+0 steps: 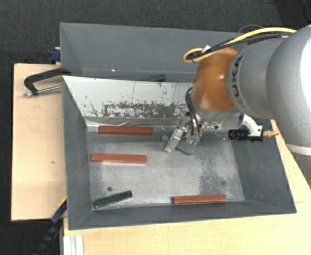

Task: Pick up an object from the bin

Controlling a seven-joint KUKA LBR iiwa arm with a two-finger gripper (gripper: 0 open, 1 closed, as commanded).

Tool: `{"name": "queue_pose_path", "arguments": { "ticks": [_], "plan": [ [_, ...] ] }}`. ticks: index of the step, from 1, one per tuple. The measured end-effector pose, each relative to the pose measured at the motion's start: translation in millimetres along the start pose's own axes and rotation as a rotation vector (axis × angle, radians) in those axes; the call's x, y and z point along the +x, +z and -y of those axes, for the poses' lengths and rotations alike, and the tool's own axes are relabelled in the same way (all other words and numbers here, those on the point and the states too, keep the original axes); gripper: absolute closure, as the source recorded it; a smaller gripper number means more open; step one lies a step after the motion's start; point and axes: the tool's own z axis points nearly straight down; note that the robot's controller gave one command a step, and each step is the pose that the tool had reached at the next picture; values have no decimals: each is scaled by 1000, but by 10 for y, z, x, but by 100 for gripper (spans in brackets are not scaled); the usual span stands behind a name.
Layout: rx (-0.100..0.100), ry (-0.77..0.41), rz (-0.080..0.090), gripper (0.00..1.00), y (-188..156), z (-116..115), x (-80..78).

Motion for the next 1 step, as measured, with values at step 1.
{"name": "queue_pose_path", "arguments": {
  "ticks": [1],
  "plan": [
    [-1, 34, 2, 100, -1299, 159, 130]
  ]
}}
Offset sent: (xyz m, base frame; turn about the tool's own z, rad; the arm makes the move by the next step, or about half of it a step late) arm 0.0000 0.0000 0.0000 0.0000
